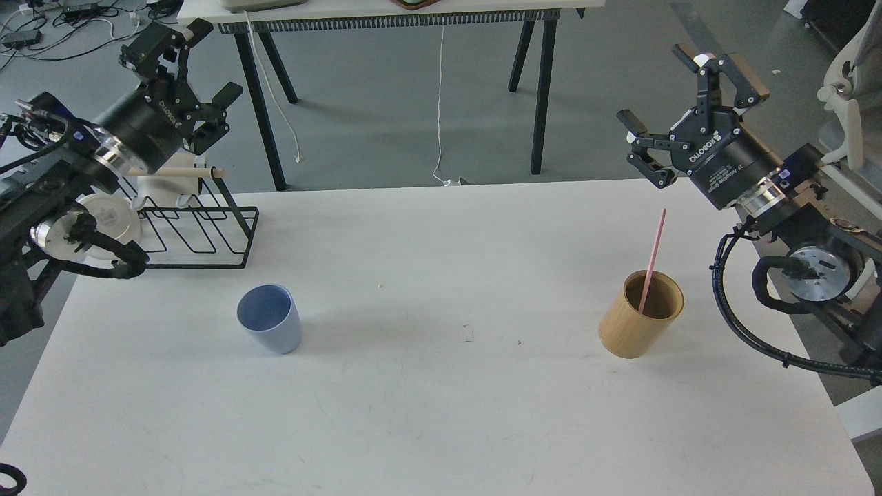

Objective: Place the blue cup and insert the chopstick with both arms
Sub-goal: 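Raise the left gripper and swing it toward the blue cup, then lower the left gripper and close it around the blue cup, then carry the blue cup toward the table center and set it down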

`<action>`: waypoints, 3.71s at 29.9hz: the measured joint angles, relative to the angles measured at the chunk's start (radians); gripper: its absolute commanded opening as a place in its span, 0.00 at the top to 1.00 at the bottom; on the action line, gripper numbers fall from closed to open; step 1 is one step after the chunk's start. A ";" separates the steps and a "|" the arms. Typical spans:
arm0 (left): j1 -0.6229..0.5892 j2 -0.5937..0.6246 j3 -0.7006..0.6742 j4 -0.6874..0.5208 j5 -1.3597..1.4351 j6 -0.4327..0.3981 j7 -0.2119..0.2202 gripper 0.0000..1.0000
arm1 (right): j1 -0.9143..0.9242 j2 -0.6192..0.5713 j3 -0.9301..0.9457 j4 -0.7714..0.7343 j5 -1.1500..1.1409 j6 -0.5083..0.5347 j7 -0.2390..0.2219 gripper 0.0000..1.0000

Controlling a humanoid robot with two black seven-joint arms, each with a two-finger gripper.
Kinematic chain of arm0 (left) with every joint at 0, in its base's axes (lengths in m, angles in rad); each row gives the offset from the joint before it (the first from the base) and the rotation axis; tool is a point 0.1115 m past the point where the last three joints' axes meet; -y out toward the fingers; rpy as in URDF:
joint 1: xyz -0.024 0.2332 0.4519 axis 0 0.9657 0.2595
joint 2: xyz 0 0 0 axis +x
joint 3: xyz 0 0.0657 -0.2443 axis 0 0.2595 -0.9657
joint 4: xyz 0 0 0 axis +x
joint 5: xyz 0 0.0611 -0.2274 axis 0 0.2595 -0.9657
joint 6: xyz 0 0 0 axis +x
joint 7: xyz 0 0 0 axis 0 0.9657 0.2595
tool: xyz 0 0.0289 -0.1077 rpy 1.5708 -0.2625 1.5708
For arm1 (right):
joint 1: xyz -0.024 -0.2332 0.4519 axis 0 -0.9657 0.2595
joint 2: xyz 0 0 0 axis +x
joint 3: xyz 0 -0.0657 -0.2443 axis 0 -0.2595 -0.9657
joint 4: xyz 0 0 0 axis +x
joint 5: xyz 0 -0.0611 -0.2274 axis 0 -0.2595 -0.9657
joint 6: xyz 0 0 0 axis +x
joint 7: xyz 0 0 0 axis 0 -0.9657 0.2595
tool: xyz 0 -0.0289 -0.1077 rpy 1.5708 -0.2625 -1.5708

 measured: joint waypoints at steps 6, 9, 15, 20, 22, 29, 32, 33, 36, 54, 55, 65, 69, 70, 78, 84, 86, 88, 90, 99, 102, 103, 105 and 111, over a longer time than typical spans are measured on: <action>0.002 0.003 -0.008 -0.003 0.001 0.000 0.000 0.00 | 0.000 0.000 0.000 0.000 0.000 0.000 0.000 0.01; -0.001 0.005 -0.022 -0.003 0.001 0.000 0.000 0.00 | -0.001 0.000 0.000 0.001 0.001 0.000 0.000 0.01; 0.001 0.002 -0.092 0.024 -0.032 0.000 0.000 0.00 | -0.003 -0.001 0.000 0.001 0.001 0.000 0.000 0.01; -0.012 0.008 -0.123 0.000 -0.035 0.000 0.000 0.00 | -0.004 0.000 0.005 0.001 0.001 0.000 0.000 0.01; -0.020 0.040 -0.130 -0.040 -0.029 0.000 0.000 0.00 | -0.004 0.000 0.005 -0.001 0.001 0.000 0.000 0.01; -0.089 0.241 -0.119 -0.218 0.130 0.000 0.000 0.00 | -0.003 -0.003 0.008 -0.036 0.000 0.000 0.000 0.01; -0.106 0.326 -0.084 -0.332 0.288 0.000 0.000 0.00 | -0.002 -0.011 0.010 -0.045 0.000 0.000 0.000 0.01; -0.111 0.353 -0.063 -0.375 0.354 0.000 0.000 0.00 | -0.002 -0.013 0.010 -0.046 0.000 0.000 0.000 0.01; -0.130 0.424 0.034 -0.500 0.571 0.000 0.000 0.00 | -0.003 -0.018 0.011 -0.049 0.000 0.000 0.000 0.01; -0.084 0.432 0.322 -0.634 1.122 0.000 0.000 0.00 | -0.027 -0.045 0.010 -0.064 0.000 0.000 0.000 0.01; -0.077 0.422 0.323 -0.623 1.133 0.000 0.000 0.00 | -0.027 -0.050 0.010 -0.064 0.000 0.000 0.000 0.01; -0.034 0.352 0.324 -0.494 1.199 0.000 0.000 0.00 | -0.028 -0.056 0.010 -0.065 0.000 0.000 0.000 0.01; -0.002 0.310 0.324 -0.438 1.233 0.000 0.000 0.00 | -0.028 -0.057 0.010 -0.065 0.000 0.000 0.000 0.01; 0.001 0.301 0.324 -0.426 1.236 0.000 0.000 0.00 | -0.028 -0.057 0.010 -0.065 0.000 0.000 0.000 0.01; 0.023 0.263 0.321 -0.377 1.238 0.000 0.000 0.01 | -0.028 -0.062 0.010 -0.064 0.001 0.000 0.000 0.01; 0.043 0.255 0.321 -0.359 1.235 0.000 0.000 0.03 | -0.028 -0.066 0.010 -0.064 0.001 0.000 0.000 0.01; 0.047 0.242 0.322 -0.341 1.234 0.000 0.000 0.04 | -0.028 -0.066 0.010 -0.064 0.002 0.000 0.000 0.01; 0.049 0.225 0.322 -0.320 1.232 0.000 0.000 0.08 | -0.029 -0.068 0.011 -0.064 0.002 0.000 0.000 0.01; 0.053 0.216 0.322 -0.311 1.230 0.000 0.000 0.14 | -0.030 -0.072 0.012 -0.064 0.002 0.000 0.000 0.01; 0.066 0.207 0.322 -0.305 1.227 0.000 0.000 0.38 | -0.038 -0.077 0.012 -0.064 0.002 0.000 0.000 0.01; 0.066 0.207 0.321 -0.305 1.227 0.000 0.000 0.44 | -0.042 -0.078 0.012 -0.062 0.002 0.000 0.000 0.01; 0.066 0.207 0.321 -0.305 1.227 0.000 0.000 0.47 | -0.043 -0.078 0.012 -0.061 0.002 0.000 0.000 0.01; 0.066 0.207 0.320 -0.305 1.227 0.000 0.000 0.57 | -0.045 -0.078 0.012 -0.061 0.002 0.000 0.000 0.01; 0.065 0.207 0.319 -0.305 1.230 0.000 0.000 0.87 | -0.055 -0.078 0.012 -0.059 0.002 0.000 0.000 0.01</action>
